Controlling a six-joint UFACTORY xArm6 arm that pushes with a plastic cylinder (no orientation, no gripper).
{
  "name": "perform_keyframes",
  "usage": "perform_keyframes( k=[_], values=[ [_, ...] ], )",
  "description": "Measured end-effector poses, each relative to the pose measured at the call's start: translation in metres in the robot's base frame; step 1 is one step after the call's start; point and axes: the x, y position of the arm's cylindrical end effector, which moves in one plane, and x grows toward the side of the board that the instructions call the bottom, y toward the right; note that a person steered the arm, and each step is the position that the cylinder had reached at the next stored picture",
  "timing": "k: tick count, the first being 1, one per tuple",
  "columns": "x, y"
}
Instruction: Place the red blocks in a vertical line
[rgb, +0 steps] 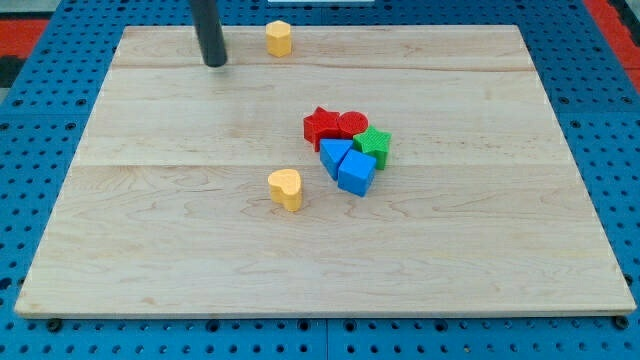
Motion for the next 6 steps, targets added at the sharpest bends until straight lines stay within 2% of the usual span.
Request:
perform_keyframes(
  k=[2,3,5,6],
  values=[
    [0.105,0.01],
    [0.135,0.058],
    [0.148,0.165],
    [0.145,0.177]
  ],
)
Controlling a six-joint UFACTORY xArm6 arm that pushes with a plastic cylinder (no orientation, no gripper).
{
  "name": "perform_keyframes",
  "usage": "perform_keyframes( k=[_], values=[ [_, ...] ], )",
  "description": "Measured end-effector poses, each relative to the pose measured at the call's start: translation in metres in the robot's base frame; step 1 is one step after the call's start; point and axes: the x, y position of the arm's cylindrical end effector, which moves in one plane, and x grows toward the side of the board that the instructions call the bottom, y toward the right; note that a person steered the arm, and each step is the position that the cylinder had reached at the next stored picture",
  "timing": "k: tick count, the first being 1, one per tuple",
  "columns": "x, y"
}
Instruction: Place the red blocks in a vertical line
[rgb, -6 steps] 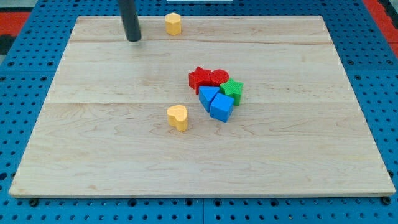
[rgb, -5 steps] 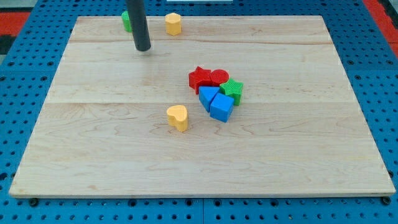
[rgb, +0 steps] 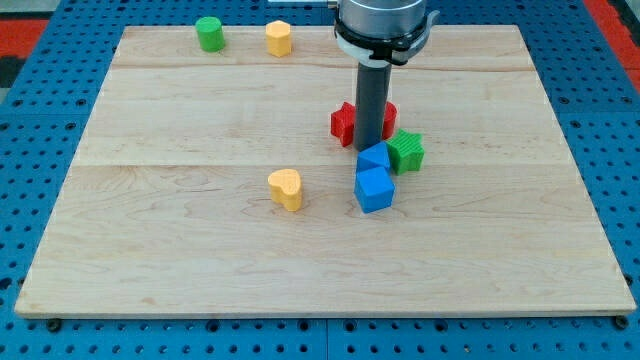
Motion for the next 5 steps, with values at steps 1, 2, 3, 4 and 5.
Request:
perform_keyframes(
  k=[1,2,3,4,5],
  values=[
    [-0.006,-0.025],
    [-0.016,-0.054],
    [-0.053,-0.038],
    [-0.074,-0.038],
    [-0.094,-0.038]
  ],
)
